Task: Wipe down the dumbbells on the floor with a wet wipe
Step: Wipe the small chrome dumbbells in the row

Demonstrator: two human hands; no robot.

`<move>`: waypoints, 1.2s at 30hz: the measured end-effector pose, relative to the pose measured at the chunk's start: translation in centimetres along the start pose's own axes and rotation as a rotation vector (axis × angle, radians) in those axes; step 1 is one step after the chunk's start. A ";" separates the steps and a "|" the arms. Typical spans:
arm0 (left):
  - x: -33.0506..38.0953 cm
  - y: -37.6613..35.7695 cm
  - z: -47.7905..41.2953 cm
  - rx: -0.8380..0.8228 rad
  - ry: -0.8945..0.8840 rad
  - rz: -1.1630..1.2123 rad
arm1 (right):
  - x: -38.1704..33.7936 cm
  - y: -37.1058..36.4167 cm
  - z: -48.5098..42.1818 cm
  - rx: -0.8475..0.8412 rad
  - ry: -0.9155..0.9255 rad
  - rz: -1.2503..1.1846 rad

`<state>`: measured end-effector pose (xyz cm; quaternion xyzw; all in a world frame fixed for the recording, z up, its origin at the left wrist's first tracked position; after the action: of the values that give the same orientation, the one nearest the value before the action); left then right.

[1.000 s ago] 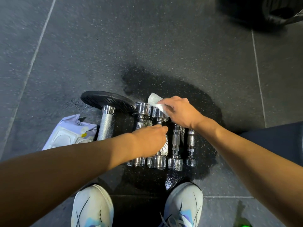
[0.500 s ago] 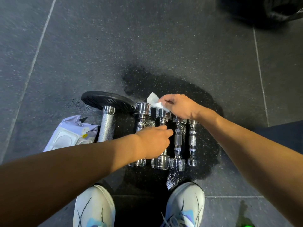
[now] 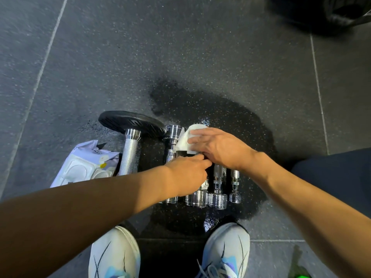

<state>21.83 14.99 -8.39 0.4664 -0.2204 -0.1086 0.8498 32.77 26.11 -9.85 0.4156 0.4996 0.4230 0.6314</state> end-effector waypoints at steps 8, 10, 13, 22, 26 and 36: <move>0.4 0.3 0.0 -0.011 0.006 -0.063 | -2.2 -0.4 1.2 0.267 -0.514 -0.190; 0.2 0.2 0.1 -0.008 0.007 -0.070 | -3.1 -0.3 1.6 0.266 -0.559 -0.174; -0.2 0.2 0.3 0.004 0.012 -0.068 | -4.7 -0.7 2.0 0.210 -0.559 -0.135; -0.8 -0.2 1.1 0.025 -0.016 -0.026 | -4.8 -2.3 2.1 0.221 -0.540 0.114; -0.9 -0.2 0.8 0.043 -0.006 -0.019 | -3.7 -1.0 0.4 -0.104 -0.609 0.243; -1.4 -0.4 0.5 0.067 -0.043 0.032 | -1.6 0.3 -2.7 0.074 -0.513 -0.140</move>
<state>20.37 14.98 -8.85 0.4885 -0.2498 -0.0975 0.8303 29.84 24.98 -9.55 0.4966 0.3658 0.2408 0.7494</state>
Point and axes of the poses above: each hand's wrist, its own z-axis away from the middle knuckle, its own y-axis out of the back of the hand, x = y × z, the point moved 2 cm from there along -z, towards the middle knuckle, and after that the axes turned 5 degrees about y, right-handed, at the moved point
